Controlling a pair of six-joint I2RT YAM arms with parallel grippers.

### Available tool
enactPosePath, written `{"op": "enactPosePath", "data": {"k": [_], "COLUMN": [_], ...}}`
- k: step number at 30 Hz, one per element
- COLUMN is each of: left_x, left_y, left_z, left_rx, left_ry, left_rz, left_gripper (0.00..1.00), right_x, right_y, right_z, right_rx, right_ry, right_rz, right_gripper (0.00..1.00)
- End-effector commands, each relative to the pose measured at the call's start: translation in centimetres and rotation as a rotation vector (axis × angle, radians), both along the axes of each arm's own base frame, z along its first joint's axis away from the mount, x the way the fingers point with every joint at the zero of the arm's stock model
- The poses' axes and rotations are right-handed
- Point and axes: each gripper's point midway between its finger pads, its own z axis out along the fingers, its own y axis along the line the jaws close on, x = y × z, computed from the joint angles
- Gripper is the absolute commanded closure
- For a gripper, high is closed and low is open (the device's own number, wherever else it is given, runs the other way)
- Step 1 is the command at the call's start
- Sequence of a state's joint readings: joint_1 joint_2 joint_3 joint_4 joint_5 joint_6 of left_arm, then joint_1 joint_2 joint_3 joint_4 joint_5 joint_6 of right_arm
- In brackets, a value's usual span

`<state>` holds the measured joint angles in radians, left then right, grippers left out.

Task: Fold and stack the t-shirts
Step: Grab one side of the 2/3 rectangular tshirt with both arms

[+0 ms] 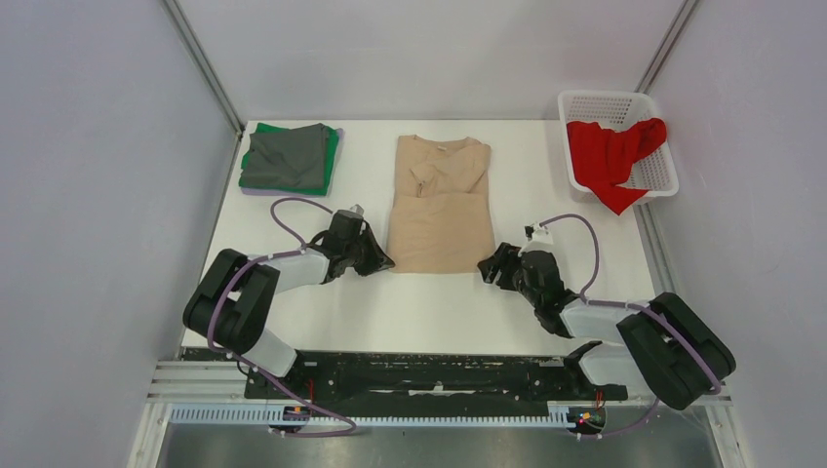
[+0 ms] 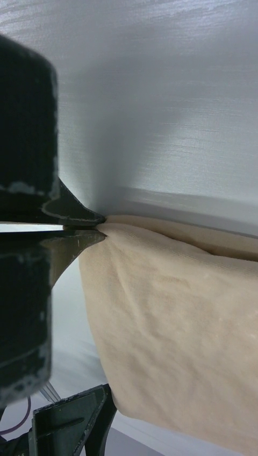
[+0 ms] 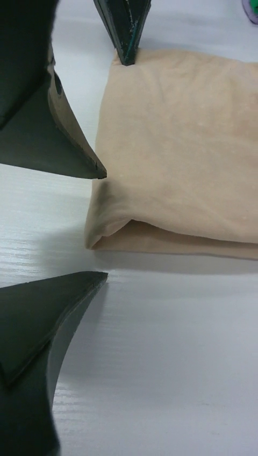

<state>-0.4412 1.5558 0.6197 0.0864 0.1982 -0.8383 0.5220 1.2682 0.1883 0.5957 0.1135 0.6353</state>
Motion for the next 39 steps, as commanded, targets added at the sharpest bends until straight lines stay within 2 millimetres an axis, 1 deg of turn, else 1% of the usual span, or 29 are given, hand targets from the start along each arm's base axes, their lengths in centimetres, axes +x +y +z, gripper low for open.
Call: {"op": "enactPosePath", "data": {"k": [1,2,4,6,7,9,12,13,16,22,24,27,29,31,32,34,35,37,39], "left_x": [-2.3,-2.3,-2.4,-2.5,-2.6,-2.7,-3.2,-3.9,-5.1,-7.6,-8.5,-10.1,-11.7,-13.2,-14.0,-15.5,-16.1,-16.7,-16.7], "left_y": [1.3,1.3,1.4,1.6,1.7,2.0,1.9,2.2,2.2,2.4,2.5,2.4,2.8,3.2,3.1,2.9,2.9,2.6,2.5], "left_z": [-2.7,-2.6,-2.5,-2.5,-2.5,-2.5,-2.4,-2.7,-2.6,-1.5,-0.8,0.7,1.6,2.6,3.3,4.5,5.2,7.1,9.1], "left_rx": [0.073,0.072,0.074,0.084,0.089,0.095,0.097,0.116,0.140,0.181,0.192,0.193,0.206,0.205,0.187,0.146,0.128,0.076,0.042], "left_ry": [0.095,0.093,0.091,0.090,0.088,0.086,0.081,0.103,0.094,0.065,0.054,0.025,0.018,0.013,0.008,0.003,0.002,-0.026,-0.064], "left_rz": [0.020,0.021,0.024,0.029,0.031,0.036,0.025,0.022,0.014,0.000,-0.007,-0.017,-0.021,-0.021,-0.020,-0.039,-0.046,-0.059,-0.064], "left_gripper": [0.98,0.98,0.98,0.98,0.98,0.98,0.98,0.98,0.98,0.98,0.98,0.98,0.98,0.98,0.98,0.98,0.98,0.98,0.98], "right_x": [-0.4,-0.5,-0.9,-1.5,-1.8,-2.5,-3.4,-3.7,-4.3,-6.3,-7.3,-9.3,-10.9,-12.7,-13.4,-14.1,-14.2,-14.7,-14.8], "right_y": [-0.5,-0.6,-1.1,-1.6,-1.9,-2.2,-1.7,-1.4,-0.6,1.0,1.6,2.2,2.8,3.7,4.0,4.4,4.9,5.9,6.6], "right_z": [-1.7,-2.0,-2.7,-3.3,-3.6,-4.1,-4.2,-4.1,-3.5,-2.2,-1.9,-1.8,-1.8,-1.2,-0.7,0.9,2.2,4.7,7.0], "right_rx": [-0.007,-0.008,-0.026,-0.054,-0.068,-0.093,-0.104,-0.110,-0.144,-0.152,-0.142,-0.130,-0.115,-0.090,-0.079,-0.073,-0.054,0.002,0.044], "right_ry": [0.063,0.074,0.100,0.126,0.136,0.153,0.144,0.131,0.089,0.031,0.020,0.030,0.047,0.054,0.054,0.042,0.024,-0.019,-0.065], "right_rz": [-0.059,-0.070,-0.086,-0.096,-0.097,-0.085,-0.014,0.016,0.101,0.245,0.287,0.356,0.409,0.478,0.503,0.538,0.558,0.614,0.640], "right_gripper": [0.37,0.40,0.51,0.72,0.80,1.00,1.00,1.00,1.00,1.00,1.00,1.00,1.00,1.00,1.00,1.00,1.00,1.00,1.00]}}
